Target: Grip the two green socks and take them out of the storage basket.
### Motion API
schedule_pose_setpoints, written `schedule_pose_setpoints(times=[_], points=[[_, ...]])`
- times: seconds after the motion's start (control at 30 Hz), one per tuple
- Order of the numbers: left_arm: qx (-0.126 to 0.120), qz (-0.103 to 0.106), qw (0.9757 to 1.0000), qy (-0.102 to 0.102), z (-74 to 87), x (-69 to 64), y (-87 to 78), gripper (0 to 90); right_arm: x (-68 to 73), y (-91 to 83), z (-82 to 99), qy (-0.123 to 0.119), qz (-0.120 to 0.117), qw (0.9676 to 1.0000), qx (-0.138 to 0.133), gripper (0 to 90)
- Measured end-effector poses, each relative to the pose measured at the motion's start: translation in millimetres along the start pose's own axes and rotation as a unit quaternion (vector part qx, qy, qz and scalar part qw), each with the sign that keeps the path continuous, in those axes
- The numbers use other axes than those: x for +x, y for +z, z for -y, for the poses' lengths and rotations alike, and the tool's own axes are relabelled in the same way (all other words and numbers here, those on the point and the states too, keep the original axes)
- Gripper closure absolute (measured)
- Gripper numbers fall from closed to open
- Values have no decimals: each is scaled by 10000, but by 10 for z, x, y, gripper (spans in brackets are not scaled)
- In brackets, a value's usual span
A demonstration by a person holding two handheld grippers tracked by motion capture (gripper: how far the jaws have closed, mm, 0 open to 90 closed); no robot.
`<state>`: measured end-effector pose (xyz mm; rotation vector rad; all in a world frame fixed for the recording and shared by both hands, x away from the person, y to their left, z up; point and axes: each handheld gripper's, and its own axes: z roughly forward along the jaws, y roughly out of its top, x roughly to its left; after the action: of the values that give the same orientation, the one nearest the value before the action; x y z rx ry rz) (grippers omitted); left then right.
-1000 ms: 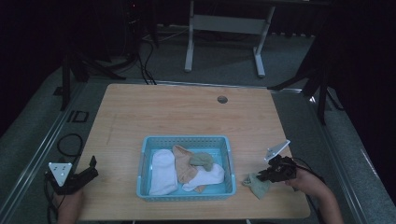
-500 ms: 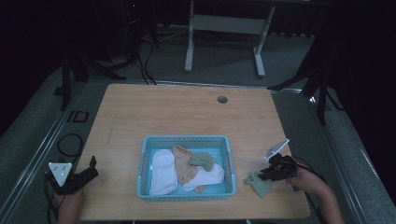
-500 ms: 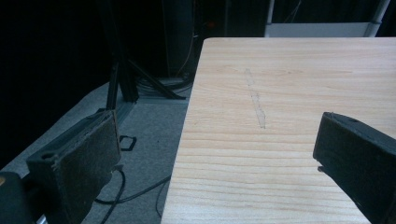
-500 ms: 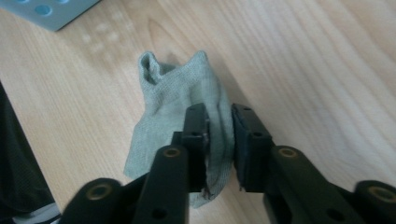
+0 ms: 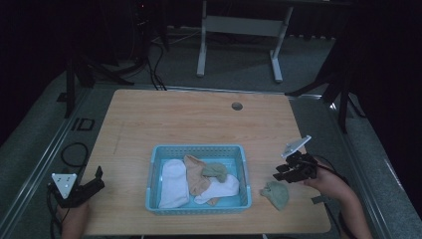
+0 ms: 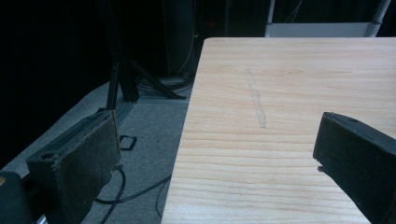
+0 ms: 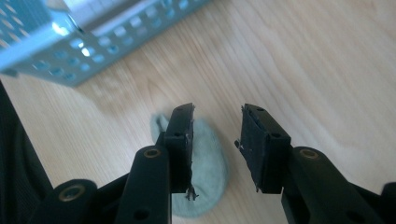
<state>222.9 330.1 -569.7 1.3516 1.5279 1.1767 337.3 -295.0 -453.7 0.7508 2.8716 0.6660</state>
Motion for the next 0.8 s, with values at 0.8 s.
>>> schedule_pose_setpoints(times=[0.8], points=[[7, 22, 10000, -1, -1, 6, 0, 3, 353, 149, -865, -923, -328, 9952, -33, 641]])
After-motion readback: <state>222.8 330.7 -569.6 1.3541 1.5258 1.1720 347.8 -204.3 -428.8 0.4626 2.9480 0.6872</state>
